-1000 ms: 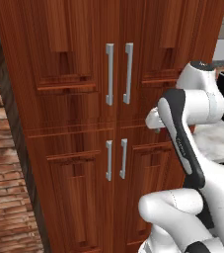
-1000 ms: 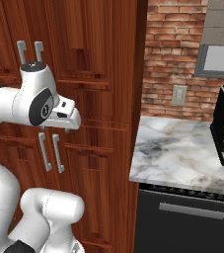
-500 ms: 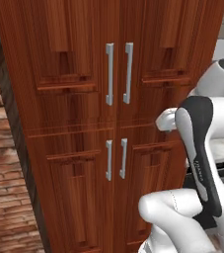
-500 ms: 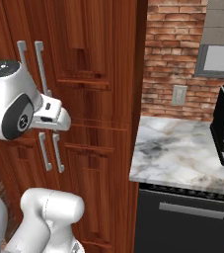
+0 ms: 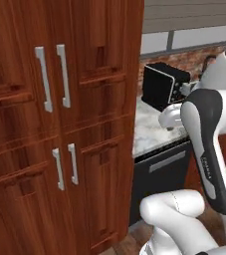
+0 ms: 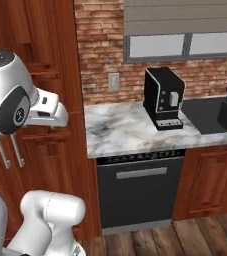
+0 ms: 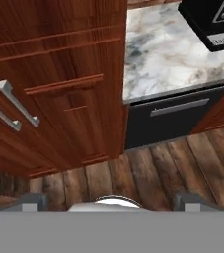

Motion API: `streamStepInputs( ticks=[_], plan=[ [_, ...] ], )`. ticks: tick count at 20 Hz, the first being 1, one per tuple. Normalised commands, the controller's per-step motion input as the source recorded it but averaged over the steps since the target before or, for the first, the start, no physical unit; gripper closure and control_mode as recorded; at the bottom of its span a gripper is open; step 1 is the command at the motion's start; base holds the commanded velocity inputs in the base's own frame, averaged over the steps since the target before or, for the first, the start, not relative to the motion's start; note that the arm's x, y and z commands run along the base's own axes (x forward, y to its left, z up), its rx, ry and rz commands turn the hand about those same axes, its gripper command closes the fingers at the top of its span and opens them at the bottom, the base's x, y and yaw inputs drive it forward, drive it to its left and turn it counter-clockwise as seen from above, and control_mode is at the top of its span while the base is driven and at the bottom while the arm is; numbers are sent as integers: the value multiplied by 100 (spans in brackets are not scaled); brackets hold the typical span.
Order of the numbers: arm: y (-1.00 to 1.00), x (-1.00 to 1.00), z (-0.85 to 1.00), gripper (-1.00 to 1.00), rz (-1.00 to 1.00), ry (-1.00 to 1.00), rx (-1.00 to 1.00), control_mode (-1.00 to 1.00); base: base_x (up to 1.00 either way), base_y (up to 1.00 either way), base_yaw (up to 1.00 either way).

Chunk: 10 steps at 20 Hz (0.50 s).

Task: Navigate to the toaster oven.

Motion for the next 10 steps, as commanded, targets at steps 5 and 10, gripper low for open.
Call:
streamStepInputs(
  ticks=[5,10],
  plan=[
    [0,0,0,-100,0,0,0,100,0,0,-100],
    [0,0,0,-100,0,0,0,100,0,0,-98]
  ],
)
